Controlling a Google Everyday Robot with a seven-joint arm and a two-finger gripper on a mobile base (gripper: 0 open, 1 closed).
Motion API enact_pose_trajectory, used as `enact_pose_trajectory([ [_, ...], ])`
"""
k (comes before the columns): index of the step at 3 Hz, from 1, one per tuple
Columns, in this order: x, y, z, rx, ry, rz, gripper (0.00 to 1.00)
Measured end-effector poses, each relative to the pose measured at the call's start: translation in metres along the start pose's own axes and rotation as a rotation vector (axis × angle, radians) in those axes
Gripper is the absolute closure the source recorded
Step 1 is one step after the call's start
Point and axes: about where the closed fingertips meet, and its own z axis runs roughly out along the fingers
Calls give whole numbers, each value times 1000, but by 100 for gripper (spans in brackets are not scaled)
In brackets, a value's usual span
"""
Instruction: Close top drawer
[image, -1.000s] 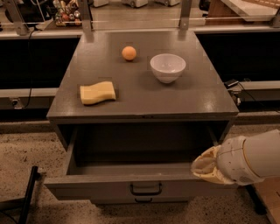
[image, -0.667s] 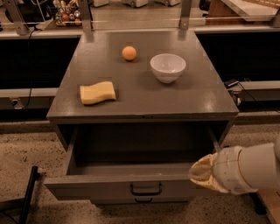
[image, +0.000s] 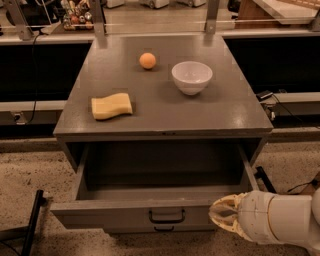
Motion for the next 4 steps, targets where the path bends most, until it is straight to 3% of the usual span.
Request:
enact_pose_trajectory([
  [1,0,0,0,0,0,1,100],
  [4,41,27,80,15,-125,-29,100],
])
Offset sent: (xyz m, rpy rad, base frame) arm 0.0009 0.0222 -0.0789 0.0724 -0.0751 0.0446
